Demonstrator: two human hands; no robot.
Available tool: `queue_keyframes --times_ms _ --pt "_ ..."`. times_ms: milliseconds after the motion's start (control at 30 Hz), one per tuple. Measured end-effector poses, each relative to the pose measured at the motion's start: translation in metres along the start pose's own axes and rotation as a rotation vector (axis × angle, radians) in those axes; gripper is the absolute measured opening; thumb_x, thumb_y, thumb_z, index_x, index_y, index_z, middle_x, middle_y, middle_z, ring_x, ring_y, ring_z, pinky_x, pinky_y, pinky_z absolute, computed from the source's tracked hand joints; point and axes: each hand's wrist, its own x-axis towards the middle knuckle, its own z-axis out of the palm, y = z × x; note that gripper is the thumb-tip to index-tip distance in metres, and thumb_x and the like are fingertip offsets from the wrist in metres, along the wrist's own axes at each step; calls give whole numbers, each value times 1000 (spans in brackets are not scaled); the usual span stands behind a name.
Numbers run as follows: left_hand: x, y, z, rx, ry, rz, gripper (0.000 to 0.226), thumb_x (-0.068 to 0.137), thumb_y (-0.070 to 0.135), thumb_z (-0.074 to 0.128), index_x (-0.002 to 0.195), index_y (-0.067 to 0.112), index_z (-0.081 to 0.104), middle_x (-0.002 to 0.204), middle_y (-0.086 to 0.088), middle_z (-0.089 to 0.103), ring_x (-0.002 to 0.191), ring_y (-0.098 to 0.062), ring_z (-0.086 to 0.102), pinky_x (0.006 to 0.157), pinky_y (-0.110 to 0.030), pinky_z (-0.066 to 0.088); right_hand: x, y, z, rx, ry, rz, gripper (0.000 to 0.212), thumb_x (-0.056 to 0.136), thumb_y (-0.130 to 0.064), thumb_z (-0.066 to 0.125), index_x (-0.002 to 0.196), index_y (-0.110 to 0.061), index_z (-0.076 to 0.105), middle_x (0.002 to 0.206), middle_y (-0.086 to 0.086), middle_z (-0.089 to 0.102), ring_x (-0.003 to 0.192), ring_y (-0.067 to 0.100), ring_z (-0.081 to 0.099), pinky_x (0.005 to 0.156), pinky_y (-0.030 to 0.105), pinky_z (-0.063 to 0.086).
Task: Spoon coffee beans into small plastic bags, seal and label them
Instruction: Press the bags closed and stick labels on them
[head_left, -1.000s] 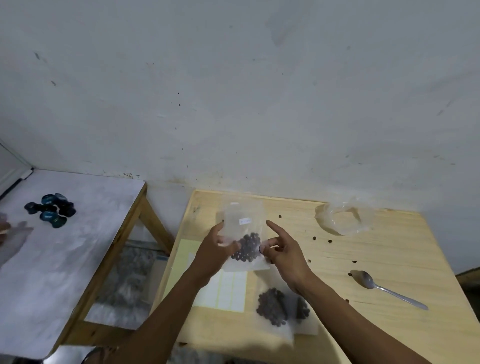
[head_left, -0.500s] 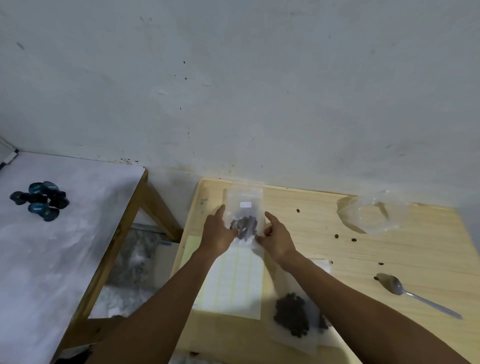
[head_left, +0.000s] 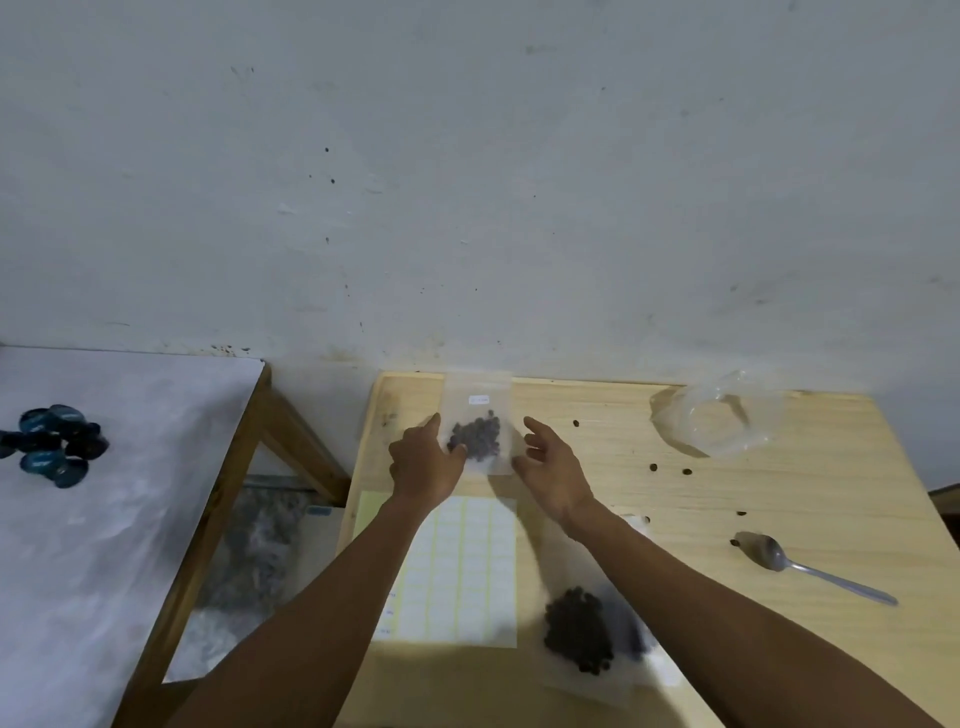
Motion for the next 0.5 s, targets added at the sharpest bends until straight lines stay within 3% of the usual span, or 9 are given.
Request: queue_keyframes --times_ms 100,233,300,400,500 --pt "-21 4 2 -108 4 93 54 90 29 67 141 17 50 133 -12 56 124 -33 51 103 -42 44 -22 11 -23 -107 79 -65 49 92 -11 60 140 -18 48 122 4 58 104 18 59 90 27 48" --pt "-62 15 18 -238 -212 138 44 94 24 63 136 15 52 111 -4 58 101 -19 59 85 -25 44 -52 40 -60 -260 147 -90 39 93 -16 61 131 -16 55 112 5 59 92 14 57 76 18 41" --pt "-83 21 31 -207 -328 141 46 94 26 63 138 18 50 115 -4 58 102 -17 59 83 -24 45 -66 54 -77 -303 176 -53 38 93 -21 62 130 -15 56 107 3 58 89 13 58 71 16 40" --pt "-106 25 51 -150 -486 114 57 95 29 60 146 19 39 134 -10 53 120 -22 56 89 -26 45 -84 69 -93 -375 191 36 38 93 -29 61 129 -14 58 101 1 61 86 14 59 72 23 41" --pt "-121 27 66 -95 -512 99 62 93 28 58 149 20 33 144 -12 46 124 -24 53 97 -31 46 -97 77 -98 -400 147 111 37 94 -31 60 126 -13 58 83 -6 60 79 12 58 73 26 41"
